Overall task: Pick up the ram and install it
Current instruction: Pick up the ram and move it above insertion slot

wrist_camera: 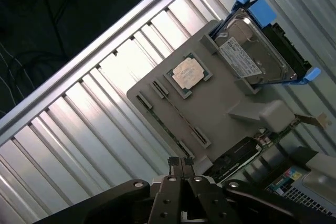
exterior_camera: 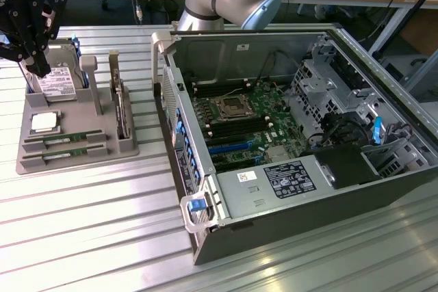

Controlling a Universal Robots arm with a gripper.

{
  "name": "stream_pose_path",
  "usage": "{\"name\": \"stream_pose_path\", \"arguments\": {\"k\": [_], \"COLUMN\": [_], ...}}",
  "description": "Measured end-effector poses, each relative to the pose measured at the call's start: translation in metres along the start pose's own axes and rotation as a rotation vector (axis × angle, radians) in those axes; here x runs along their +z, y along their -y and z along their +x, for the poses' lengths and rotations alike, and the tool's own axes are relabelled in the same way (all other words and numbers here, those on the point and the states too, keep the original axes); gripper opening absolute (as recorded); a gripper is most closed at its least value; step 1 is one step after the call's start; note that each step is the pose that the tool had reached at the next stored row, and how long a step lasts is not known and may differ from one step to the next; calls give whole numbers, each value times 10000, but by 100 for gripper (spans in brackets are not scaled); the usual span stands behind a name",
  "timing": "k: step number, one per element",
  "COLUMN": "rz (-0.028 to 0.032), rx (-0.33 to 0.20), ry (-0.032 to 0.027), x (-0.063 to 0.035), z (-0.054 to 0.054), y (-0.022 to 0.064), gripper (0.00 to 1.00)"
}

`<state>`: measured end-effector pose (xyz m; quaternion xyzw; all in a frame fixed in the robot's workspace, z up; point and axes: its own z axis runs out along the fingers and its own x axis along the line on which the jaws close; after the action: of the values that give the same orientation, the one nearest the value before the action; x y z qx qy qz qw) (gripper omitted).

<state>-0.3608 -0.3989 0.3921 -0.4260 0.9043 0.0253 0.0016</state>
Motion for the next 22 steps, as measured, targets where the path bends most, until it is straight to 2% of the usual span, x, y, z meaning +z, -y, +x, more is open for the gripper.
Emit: {"name": "stream_pose_path", "arguments": {"k": [13,22], "rz": [-21,-28], "rx": [-874,-1149], "ry": [-39,-51], "x": [0,0], "z": [0,0], "y": [0,0], "gripper": [11,11]}}
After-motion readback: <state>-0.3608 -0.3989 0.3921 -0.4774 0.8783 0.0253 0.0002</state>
